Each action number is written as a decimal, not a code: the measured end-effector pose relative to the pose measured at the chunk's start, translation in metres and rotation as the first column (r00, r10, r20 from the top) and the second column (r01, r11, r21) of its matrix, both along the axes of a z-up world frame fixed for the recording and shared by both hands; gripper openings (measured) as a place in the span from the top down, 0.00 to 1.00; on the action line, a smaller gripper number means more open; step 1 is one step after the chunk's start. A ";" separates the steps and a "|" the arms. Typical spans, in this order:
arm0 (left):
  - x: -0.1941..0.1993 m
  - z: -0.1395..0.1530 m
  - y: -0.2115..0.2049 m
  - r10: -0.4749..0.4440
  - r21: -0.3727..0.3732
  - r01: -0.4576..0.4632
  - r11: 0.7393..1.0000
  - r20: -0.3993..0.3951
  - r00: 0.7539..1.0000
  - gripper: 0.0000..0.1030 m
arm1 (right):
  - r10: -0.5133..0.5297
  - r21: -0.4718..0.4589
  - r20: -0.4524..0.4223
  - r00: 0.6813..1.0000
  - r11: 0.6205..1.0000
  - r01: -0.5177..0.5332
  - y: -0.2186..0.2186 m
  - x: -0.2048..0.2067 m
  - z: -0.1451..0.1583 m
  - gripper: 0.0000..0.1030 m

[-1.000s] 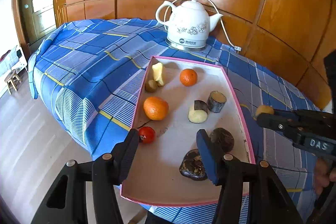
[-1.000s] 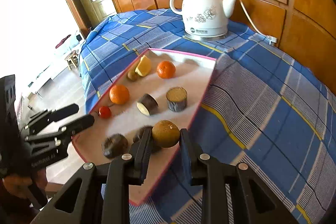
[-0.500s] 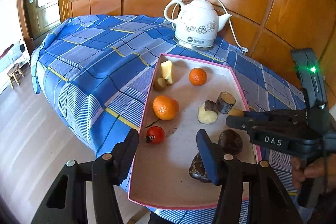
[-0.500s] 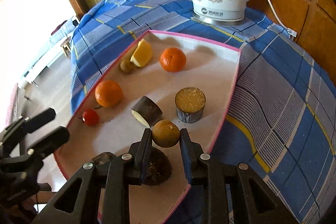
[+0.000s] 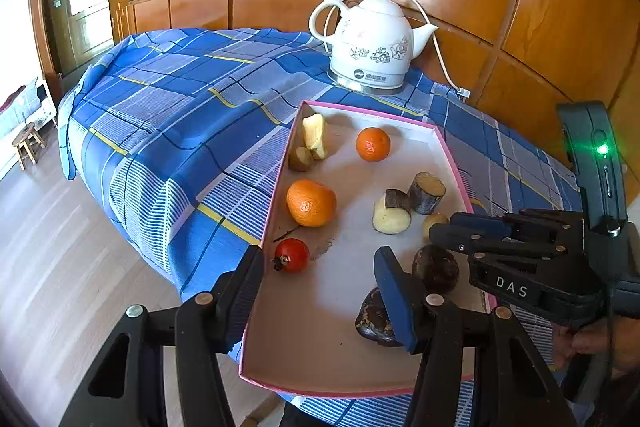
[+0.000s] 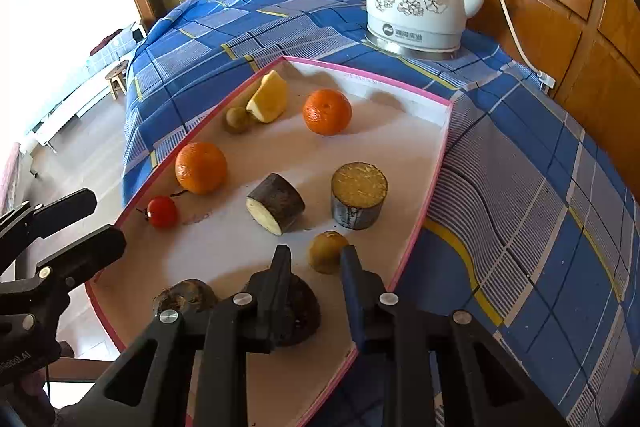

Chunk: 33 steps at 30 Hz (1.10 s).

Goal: Organize fruits

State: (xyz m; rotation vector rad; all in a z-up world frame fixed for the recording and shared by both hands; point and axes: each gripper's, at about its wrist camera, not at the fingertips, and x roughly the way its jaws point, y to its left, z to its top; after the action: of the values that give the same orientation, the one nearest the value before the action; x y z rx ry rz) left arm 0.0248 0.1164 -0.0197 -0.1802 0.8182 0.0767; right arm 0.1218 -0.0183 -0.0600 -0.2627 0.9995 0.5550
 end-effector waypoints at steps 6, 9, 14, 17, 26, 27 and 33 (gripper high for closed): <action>-0.003 0.002 -0.001 0.001 0.001 -0.001 1.000 0.007 1.000 0.42 | -0.031 0.038 -0.016 0.999 0.999 0.032 -0.007 0.000 0.002 0.75; -0.003 0.002 -0.001 0.000 0.001 0.000 1.000 0.006 1.000 0.42 | -0.036 0.051 -0.020 0.999 0.998 0.037 -0.011 -0.005 0.003 0.75; -0.005 0.004 0.000 0.007 0.004 -0.007 1.000 0.016 1.000 0.42 | -0.022 0.076 -0.010 1.000 0.997 0.023 -0.015 -0.019 0.010 0.75; -0.006 0.006 0.005 0.023 0.002 -0.023 1.000 0.024 0.999 0.42 | 0.024 0.089 -0.009 1.000 0.996 -0.023 -0.015 -0.033 0.015 0.75; -0.012 0.012 0.017 0.061 -0.002 -0.061 0.998 0.041 0.997 0.38 | 0.119 -0.011 -0.031 0.992 0.993 -0.120 0.010 -0.052 0.000 0.75; -0.013 0.013 0.017 0.064 0.001 -0.064 0.998 0.044 0.997 0.35 | 0.106 -0.023 -0.023 0.994 0.994 -0.106 0.011 -0.049 0.000 0.75; -0.018 0.018 0.014 0.061 0.012 -0.062 0.998 0.065 0.996 0.32 | 0.016 0.015 0.003 1.000 1.000 -0.016 0.000 -0.035 0.009 0.75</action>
State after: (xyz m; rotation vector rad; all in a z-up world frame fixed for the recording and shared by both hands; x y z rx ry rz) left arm 0.0068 0.1300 -0.0018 -0.1936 0.7479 0.1339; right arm 0.0871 -0.0187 -0.0511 -0.2585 0.9903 0.5767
